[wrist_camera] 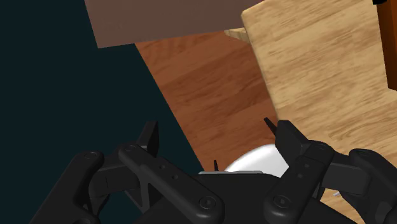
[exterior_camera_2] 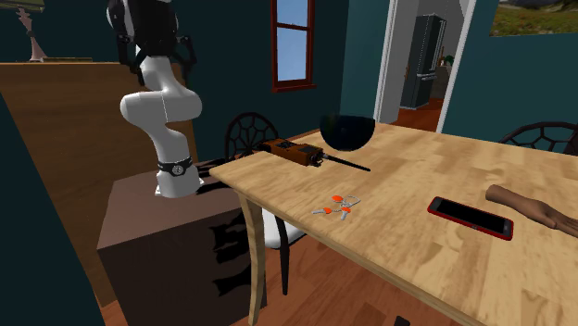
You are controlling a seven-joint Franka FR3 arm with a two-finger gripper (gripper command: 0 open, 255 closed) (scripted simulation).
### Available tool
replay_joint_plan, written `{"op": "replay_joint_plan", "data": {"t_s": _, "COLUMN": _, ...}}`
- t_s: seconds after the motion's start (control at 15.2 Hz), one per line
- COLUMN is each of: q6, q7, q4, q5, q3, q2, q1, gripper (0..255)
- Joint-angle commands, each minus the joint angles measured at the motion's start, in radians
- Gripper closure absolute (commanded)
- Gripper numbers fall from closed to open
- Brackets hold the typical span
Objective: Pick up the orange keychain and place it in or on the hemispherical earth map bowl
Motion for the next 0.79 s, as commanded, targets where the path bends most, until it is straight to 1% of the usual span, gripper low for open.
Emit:
{"op": "replay_joint_plan", "data": {"t_s": 0.0, "q6": 0.0, "q7": 0.0, "q4": 0.0, "q5": 0.0, "q3": 0.0, "q2": 0.0, "q1": 0.0, "gripper": 0}}
{"op": "replay_joint_plan", "data": {"t_s": 0.33, "q6": 0.123, "q7": 0.054, "q4": -0.001, "q5": 0.039, "q3": 0.067, "q2": 0.12, "q1": 0.032, "gripper": 0}}
{"op": "replay_joint_plan", "data": {"t_s": 0.73, "q6": 0.259, "q7": 0.117, "q4": 0.038, "q5": 0.065, "q3": 0.145, "q2": 0.292, "q1": 0.063, "gripper": 0}}
